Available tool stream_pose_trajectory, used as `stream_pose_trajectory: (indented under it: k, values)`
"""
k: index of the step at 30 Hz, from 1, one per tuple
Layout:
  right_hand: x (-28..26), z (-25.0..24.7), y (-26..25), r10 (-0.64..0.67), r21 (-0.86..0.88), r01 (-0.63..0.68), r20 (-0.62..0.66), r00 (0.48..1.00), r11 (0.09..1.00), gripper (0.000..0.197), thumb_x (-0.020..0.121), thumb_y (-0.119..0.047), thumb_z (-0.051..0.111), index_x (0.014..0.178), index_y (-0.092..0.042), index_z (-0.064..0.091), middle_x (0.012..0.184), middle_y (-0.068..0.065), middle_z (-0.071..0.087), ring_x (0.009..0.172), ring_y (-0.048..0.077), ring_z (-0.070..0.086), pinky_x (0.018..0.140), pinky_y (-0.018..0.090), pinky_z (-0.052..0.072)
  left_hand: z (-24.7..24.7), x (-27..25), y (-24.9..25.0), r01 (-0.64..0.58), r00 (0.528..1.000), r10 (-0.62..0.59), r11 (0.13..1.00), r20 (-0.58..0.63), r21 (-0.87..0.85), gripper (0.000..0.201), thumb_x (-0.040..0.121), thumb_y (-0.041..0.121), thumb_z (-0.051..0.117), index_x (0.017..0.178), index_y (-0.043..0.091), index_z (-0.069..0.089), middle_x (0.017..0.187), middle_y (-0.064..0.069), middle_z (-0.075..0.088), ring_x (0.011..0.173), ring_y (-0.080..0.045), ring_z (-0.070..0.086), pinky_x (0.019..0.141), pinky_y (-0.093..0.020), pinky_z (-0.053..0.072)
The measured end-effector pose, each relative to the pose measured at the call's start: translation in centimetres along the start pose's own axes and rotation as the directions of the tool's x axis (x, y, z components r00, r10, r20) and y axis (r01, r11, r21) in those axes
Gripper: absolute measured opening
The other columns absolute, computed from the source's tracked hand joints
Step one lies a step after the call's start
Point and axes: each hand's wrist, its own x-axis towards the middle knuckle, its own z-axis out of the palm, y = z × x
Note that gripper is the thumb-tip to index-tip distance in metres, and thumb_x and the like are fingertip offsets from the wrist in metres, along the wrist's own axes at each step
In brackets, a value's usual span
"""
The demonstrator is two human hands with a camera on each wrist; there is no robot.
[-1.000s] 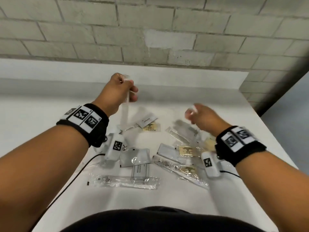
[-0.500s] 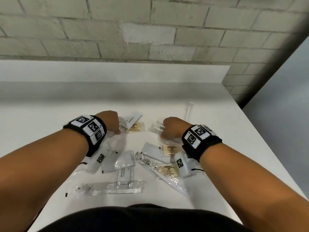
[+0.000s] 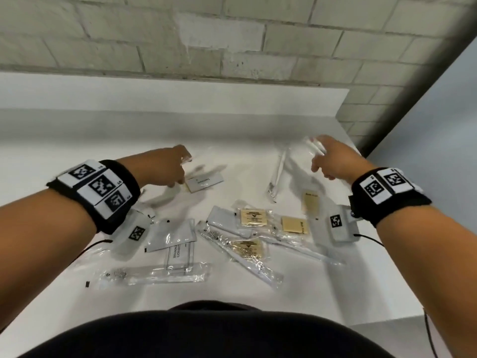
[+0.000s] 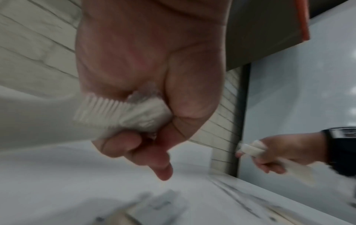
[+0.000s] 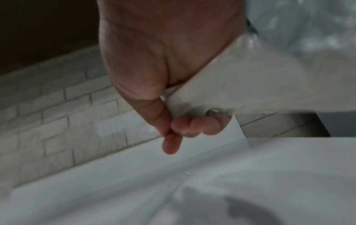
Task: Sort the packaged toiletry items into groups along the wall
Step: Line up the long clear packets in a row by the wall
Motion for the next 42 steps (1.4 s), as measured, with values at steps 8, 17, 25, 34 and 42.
stream_pose_trajectory:
  k: [8, 17, 25, 34, 42]
  values:
    - [-3.2, 3.7, -1.3, -0.197, -0.348, 0.346, 0.398, 0.896, 0.871, 0.019, 0.08, -0.039, 0.066, 0.096, -0.029, 0.067, 0.095, -0.01, 0.067, 0.089, 0.013, 0.061, 0.08, 0.03, 0.049, 6.5, -3.0, 6.2, -0.479, 0.855, 0.362, 0.826, 0.372, 0.296, 0.017, 0.087, 0.032, 0.057, 0.1, 0.025, 0.065, 0.104, 0.007, 0.061, 0.089, -0.016, 0.061, 0.076, -0.032, 0.052]
    - [-5.0, 5.6, -1.5, -0.173, -0.585, 0.358, 0.348, 0.921, 0.728, 0.018, 0.087, -0.03, 0.056, 0.095, -0.014, 0.058, 0.092, 0.0, 0.063, 0.074, 0.016, 0.053, 0.061, 0.026, 0.039, 4.3, -2.4, 3.3, -0.315, 0.94, 0.188, 0.799, 0.285, 0.512, 0.021, 0.091, 0.044, 0.053, 0.097, 0.029, 0.066, 0.094, 0.01, 0.065, 0.083, -0.011, 0.06, 0.071, -0.023, 0.044]
    - [-6.4, 9.2, -3.4, -0.102, -0.539, 0.336, 0.417, 0.903, 0.773, 0.018, 0.082, -0.026, 0.065, 0.088, -0.009, 0.063, 0.074, 0.0, 0.054, 0.075, 0.019, 0.056, 0.065, 0.029, 0.046, 4.5, -3.5, 3.7, -0.082, 0.996, 0.088, 0.988, -0.034, 0.129, 0.031, 0.093, 0.048, 0.046, 0.096, 0.019, 0.056, 0.091, -0.001, 0.066, 0.079, -0.019, 0.057, 0.066, -0.03, 0.039]
    - [-4.2, 7.0, -5.2, -0.171, -0.351, 0.327, 0.409, 0.897, 0.877, 0.019, 0.086, -0.024, 0.059, 0.088, -0.006, 0.055, 0.078, 0.004, 0.051, 0.08, 0.023, 0.05, 0.054, 0.026, 0.032, 3.1, -5.3, 2.2, -0.06, 0.998, 0.006, 0.481, -0.065, -0.875, 0.027, 0.091, 0.007, 0.049, 0.116, 0.008, 0.058, 0.088, -0.007, 0.07, 0.076, -0.018, 0.059, 0.071, -0.027, 0.046]
    - [-2.6, 4.7, -12.7, -0.406, 0.467, 0.234, 0.31, 0.86, 0.852, 0.012, 0.091, -0.022, 0.061, 0.08, -0.021, 0.056, 0.071, -0.003, 0.059, 0.062, 0.016, 0.048, 0.054, 0.028, 0.036, -0.4, -5.4, -2.4, -0.109, 0.993, -0.002, 0.413, -0.121, -0.904, 0.023, 0.093, 0.004, 0.054, 0.115, 0.008, 0.059, 0.106, -0.003, 0.07, 0.093, -0.016, 0.065, 0.071, -0.019, 0.053]
